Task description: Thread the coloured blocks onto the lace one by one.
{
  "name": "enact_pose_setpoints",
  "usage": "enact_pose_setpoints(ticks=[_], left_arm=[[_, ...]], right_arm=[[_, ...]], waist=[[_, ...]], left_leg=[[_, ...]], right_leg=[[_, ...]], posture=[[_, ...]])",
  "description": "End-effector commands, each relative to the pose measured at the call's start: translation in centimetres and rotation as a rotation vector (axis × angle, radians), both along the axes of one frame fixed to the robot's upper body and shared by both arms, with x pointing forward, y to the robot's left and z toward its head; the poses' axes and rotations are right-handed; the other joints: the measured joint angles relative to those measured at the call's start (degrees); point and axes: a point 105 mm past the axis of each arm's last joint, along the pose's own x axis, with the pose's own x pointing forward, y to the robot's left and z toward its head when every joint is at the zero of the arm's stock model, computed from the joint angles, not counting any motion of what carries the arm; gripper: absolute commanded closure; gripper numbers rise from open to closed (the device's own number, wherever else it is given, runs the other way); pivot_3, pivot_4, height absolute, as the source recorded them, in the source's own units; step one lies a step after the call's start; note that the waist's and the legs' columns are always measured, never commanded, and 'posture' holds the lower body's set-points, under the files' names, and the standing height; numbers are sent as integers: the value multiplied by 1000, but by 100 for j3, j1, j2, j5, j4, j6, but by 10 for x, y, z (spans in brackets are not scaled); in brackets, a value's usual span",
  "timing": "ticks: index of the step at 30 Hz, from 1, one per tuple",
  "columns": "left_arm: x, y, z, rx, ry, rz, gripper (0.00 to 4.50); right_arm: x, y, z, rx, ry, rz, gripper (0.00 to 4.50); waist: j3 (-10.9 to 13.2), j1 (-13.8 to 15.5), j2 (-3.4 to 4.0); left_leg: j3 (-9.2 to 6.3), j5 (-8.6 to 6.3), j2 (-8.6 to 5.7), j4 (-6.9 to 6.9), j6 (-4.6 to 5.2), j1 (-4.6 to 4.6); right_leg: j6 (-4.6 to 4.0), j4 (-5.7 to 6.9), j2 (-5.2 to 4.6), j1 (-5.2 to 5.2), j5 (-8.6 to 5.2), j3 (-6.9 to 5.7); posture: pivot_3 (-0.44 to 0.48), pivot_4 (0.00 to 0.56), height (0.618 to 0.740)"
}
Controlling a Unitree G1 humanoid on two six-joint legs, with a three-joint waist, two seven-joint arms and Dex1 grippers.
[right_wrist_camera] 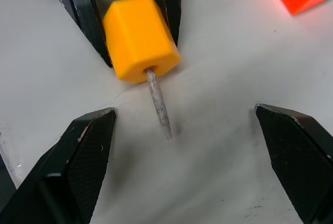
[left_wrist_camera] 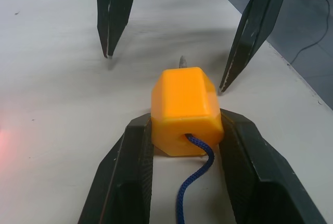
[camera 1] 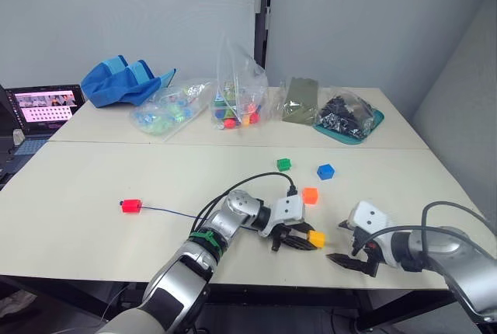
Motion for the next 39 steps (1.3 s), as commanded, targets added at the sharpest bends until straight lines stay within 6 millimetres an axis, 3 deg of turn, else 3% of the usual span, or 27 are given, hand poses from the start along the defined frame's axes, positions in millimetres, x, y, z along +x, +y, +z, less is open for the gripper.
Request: enact_pose_setpoints(ticks=[1, 7, 15, 20, 25, 35, 39], left_arm=[[-1, -2, 8, -20, -34, -24, 3207], [0, -1, 8, -14, -36, -20, 3207], [7, 4, 12, -23, -33, 10, 3207], [18, 18, 20, -47, -18, 70, 3207], [23, 51, 24, -36, -18, 103, 3207], [25, 173, 17, 116, -22, 311, 3207], [21, 248, 9, 262, -26, 477, 3207]], right_arm=[[5, 2, 0, 21, -32, -2, 0], [4, -3, -3, 22, -15, -2, 1887], [3, 10, 7, 141, -8, 33, 4489], [12, 6, 7, 111, -5, 50, 4500], [21, -1, 12, 92, -9, 65, 4500], [30, -1, 8, 66, 6, 113, 4500], [31, 4, 7, 62, 9, 141, 4500]], waist=[[0, -8, 0], [0, -8, 0], [0, -11, 0], [0, -10, 0], [-1, -36, 1], [-1, -141, 3], [-1, -250, 3]], left_leg=[[0, 0, 0, 0, 0, 0], [0, 0, 0, 4, 0, 2], [0, 0, 0, 6, 0, 2], [0, 0, -1, 7, 0, 2], [-1, 1, -1, 2, 0, 2], [-1, 2, 0, -1, -1, 5], [-1, 2, 4, -13, -1, 17]], right_leg=[[0, 0, 0, 0, 0, 0], [1, 1, 0, 5, 1, 0], [2, 3, 0, 6, 1, 0], [2, 3, 0, 5, 1, 0], [2, 3, 0, 3, 1, 0], [1, 8, 0, 4, 1, -1], [-3, 12, 2, 3, -1, 0]], posture=[[0, 150, 740], [0, 150, 740], [0, 150, 740], [0, 150, 740], [0, 150, 740], [0, 150, 740], [0, 150, 740]])
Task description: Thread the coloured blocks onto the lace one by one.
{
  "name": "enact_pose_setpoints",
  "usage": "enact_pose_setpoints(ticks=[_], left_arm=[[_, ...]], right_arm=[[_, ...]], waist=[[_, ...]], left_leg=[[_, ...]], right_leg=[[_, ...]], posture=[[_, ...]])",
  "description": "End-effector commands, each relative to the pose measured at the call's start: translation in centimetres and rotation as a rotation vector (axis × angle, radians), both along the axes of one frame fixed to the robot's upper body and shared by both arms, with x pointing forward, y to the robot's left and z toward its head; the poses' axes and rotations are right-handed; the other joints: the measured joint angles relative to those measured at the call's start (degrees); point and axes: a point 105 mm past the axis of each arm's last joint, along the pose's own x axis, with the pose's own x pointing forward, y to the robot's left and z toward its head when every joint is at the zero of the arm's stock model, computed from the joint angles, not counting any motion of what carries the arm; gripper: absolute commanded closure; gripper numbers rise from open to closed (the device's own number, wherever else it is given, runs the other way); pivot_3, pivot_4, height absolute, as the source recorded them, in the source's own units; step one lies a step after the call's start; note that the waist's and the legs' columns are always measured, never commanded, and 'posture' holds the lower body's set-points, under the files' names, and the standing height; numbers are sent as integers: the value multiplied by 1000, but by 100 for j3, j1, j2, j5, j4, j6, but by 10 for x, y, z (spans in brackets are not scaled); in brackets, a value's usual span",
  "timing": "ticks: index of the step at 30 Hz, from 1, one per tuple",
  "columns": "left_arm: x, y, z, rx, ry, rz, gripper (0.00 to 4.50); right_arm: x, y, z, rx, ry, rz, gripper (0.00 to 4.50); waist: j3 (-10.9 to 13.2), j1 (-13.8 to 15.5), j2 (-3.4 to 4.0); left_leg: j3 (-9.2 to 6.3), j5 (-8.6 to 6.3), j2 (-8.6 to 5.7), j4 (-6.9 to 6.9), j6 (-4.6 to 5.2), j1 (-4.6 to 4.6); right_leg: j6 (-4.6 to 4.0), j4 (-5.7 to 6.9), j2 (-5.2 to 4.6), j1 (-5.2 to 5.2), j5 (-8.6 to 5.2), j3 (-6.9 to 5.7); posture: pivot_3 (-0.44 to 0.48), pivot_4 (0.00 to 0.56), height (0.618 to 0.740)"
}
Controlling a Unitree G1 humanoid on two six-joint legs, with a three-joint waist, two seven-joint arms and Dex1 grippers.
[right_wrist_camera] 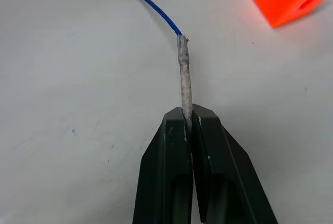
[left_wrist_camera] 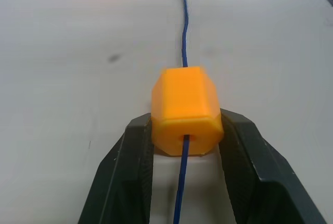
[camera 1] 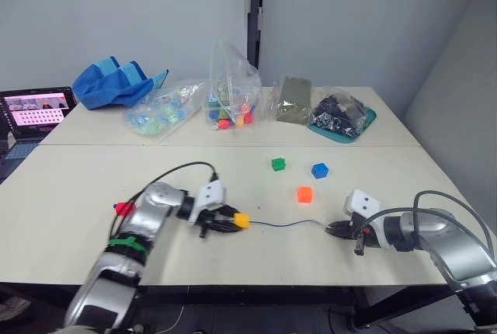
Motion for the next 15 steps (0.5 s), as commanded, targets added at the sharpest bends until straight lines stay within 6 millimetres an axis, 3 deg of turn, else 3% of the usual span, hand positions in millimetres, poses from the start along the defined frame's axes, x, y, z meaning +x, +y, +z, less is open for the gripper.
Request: enact_pose_setpoints(ticks=[1, 5, 9, 13, 15], left_arm=[[-4, 65, -3, 121, 9, 157, 3207], [-10, 109, 1, 198, 7, 256, 3207], [-18, 166, 6, 346, 24, 382, 3207], [-15, 169, 21, 294, 50, 401, 3207], [-12, 166, 32, 232, 66, 408, 2182]], right_arm=[[2, 4, 8, -4, -38, 34, 4500], [2, 9, 8, -7, -39, 60, 4500], [4, 20, 12, 1, -45, 106, 4500], [7, 32, 14, -1, -52, 155, 4500], [7, 39, 14, -4, -52, 182, 4500]], waist=[[0, -69, 0], [0, -115, 0], [1, -115, -1], [1, -95, -1], [1, -72, -2]], left_leg=[[0, 0, 1, -5, 0, 7], [3, 0, 2, -19, 0, 29], [4, 0, 6, -19, 0, 31], [8, -1, 8, -24, 0, 29], [9, 0, 8, -24, -1, 24]], right_leg=[[-3, 4, 0, 1, -2, 0], [-9, 13, 2, 7, -7, 6], [-9, 13, 5, 7, -8, 5], [-10, 14, 6, 0, -9, 10], [-10, 15, 5, -2, -9, 6]], posture=[[0, 150, 740], [0, 150, 740], [0, 150, 740], [0, 150, 740], [0, 150, 740]])
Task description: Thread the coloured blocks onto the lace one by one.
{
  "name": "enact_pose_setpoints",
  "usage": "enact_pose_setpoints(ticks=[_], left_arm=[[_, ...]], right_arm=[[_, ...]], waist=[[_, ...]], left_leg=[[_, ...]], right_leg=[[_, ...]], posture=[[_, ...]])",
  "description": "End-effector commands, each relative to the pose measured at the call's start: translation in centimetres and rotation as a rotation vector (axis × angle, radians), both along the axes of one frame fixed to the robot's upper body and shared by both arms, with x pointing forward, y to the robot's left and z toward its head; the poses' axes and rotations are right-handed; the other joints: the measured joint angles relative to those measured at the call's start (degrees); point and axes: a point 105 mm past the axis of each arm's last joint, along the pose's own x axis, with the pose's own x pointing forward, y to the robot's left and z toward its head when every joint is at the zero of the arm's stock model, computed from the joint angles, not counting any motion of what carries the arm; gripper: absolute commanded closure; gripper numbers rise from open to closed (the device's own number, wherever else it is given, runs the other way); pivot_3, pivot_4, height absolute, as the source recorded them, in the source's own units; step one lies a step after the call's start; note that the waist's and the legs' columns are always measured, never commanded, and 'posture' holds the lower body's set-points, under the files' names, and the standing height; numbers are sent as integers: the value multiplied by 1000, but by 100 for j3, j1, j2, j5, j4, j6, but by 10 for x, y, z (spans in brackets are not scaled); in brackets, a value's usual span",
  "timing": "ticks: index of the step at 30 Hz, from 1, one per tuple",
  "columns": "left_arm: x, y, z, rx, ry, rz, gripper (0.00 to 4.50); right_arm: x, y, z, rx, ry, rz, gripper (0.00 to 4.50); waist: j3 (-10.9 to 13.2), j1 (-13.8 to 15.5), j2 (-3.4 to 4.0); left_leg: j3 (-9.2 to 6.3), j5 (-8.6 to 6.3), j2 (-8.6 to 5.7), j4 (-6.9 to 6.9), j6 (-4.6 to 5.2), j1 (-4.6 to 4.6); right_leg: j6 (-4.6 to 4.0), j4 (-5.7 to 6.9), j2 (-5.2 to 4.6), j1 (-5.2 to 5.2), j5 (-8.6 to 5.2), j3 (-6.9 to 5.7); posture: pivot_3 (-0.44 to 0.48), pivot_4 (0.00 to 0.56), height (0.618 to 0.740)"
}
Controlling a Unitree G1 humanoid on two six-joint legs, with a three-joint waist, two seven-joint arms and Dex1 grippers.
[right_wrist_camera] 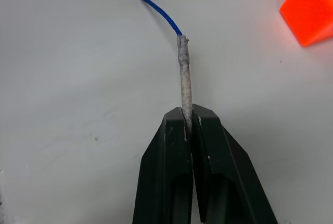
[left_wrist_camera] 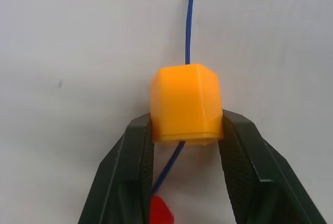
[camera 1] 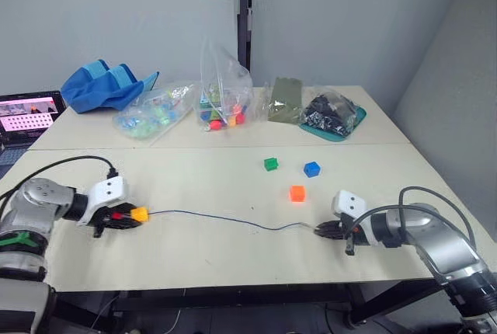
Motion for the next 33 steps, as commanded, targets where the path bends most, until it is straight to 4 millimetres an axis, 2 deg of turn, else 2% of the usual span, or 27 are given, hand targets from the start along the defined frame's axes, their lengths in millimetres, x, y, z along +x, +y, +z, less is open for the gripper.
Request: enact_pose_setpoints(ticks=[1, 5, 7, 9, 15, 21, 28, 33], left_arm=[[3, -2, 20, -102, 17, 16, 1939], [15, -35, 50, -266, -40, -79, 546], [19, -65, 59, -345, -52, -172, 22], [18, -92, 60, -386, -40, -256, 22], [1, -180, 38, -466, 34, -525, 22], [-12, -241, 9, -571, 82, -620, 22], [-14, -265, -15, -612, 103, -603, 22], [-12, -268, -33, -602, 136, -561, 1491]], right_arm=[[1, 15, 9, -5, -40, 76, 4500], [0, 31, 11, 2, -46, 135, 4500], [-1, 37, 12, 3, -46, 164, 4500], [-2, 44, 14, 3, -47, 189, 4500], [-5, 61, 14, -11, -35, 262, 4500], [-4, 62, 12, -26, -28, 261, 4500], [-6, 60, 12, -16, -24, 240, 4500], [-9, 54, 4, -49, -14, 227, 4500]], waist=[[1, 19, -3], [4, 150, -7], [4, 204, -7], [4, 222, -6], [3, 177, -7], [3, 151, -7], [3, 135, -7], [4, 158, -7]], left_leg=[[0, 0, 0, 1, 0, -3], [-4, 1, 1, 7, -2, -33], [-4, 2, 1, 8, -3, -35], [-4, 3, 1, 10, -4, -35], [-6, 3, 1, 13, -5, -35], [-7, 3, 1, 21, -4, -35], [-9, 2, 0, 25, -2, -34], [-9, 2, -1, 29, -2, -35]], right_leg=[[0, 0, 0, -1, 0, -1], [0, 1, -2, -20, 1, -11], [0, 0, -3, -19, 1, -14], [0, 0, -4, -18, 2, -14], [-1, 2, -3, -17, 3, -14], [-1, 5, -3, -16, 3, -14], [-1, 5, -1, -14, 4, -12], [-1, 4, -2, -12, 3, -12]], posture=[[0, 150, 740], [0, 150, 740], [0, 150, 740], [0, 150, 740], [0, 150, 740], [0, 150, 740], [0, 150, 740], [0, 150, 740]])
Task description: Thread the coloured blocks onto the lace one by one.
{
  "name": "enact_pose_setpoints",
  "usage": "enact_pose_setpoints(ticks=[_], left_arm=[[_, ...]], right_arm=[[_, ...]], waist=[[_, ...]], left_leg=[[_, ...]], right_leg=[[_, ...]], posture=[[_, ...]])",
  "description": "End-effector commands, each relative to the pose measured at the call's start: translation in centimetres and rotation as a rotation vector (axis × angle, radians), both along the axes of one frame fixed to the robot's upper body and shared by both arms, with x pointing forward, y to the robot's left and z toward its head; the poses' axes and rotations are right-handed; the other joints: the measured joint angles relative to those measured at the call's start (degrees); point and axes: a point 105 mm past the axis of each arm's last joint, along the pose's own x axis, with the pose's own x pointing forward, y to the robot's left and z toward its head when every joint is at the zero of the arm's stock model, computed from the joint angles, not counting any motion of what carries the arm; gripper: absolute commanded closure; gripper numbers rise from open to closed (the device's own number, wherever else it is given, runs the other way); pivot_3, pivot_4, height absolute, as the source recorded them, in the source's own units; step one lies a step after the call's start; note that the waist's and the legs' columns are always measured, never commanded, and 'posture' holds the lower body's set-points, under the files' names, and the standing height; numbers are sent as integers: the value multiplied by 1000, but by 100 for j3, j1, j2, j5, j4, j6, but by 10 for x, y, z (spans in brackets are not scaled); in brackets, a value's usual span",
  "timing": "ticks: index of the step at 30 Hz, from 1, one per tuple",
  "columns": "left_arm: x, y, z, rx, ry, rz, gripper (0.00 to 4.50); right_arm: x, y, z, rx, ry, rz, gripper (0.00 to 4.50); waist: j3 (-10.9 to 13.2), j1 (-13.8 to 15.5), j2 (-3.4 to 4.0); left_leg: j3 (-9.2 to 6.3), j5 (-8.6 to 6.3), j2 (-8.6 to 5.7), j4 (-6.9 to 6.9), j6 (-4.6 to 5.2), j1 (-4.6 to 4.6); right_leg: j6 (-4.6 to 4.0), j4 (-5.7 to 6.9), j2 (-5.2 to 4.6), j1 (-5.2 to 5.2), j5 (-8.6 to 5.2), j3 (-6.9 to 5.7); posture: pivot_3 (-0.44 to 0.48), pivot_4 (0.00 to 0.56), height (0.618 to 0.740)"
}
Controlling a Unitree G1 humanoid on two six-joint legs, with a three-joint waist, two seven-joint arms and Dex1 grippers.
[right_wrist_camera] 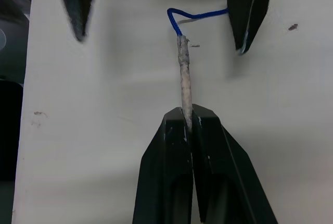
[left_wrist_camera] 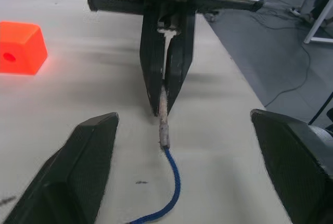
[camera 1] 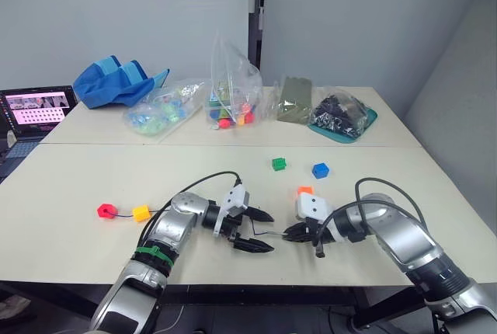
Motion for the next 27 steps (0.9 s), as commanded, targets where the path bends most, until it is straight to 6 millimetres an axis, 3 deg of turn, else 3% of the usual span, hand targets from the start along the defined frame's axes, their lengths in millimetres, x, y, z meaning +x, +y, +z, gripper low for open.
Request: enact_pose_setpoints(ticks=[1, 11, 14, 20, 27], left_arm=[[2, -5, -2, -5, 11, 8, 1838], [1, -16, -7, -11, 36, -8, 1838], [-1, -15, -9, 2, 36, -15, 2549], [0, -15, -10, 12, 18, -9, 4490], [3, -17, -9, 12, 2, 3, 4490]], right_arm=[[-1, -5, 4, -13, -29, -7, 4500], [-3, -7, 2, -14, -21, -19, 4500], [-2, -7, 2, -13, -22, -23, 4500], [-3, -6, 5, 1, -18, -29, 4500], [-6, -8, 7, 23, 3, -56, 4500]], waist=[[0, 16, 0], [-1, 33, 0], [-1, 32, 0], [-1, 31, 0], [-1, 42, 1]], left_leg=[[0, 0, 0, 0, 0, 0], [0, 0, -1, 4, 0, 1], [0, 0, -1, 5, 0, 1], [0, 0, -1, 4, 0, 1], [0, 0, -2, 5, 0, 2]], right_leg=[[0, 0, 0, 0, 0, -1], [2, -1, -1, 7, 1, -1], [2, -1, -1, 7, 1, -1], [2, -1, -1, 7, 1, -1], [2, -1, -1, 8, 1, -1]], posture=[[0, 150, 740], [0, 150, 740], [0, 150, 740], [0, 150, 740], [0, 150, 740]])
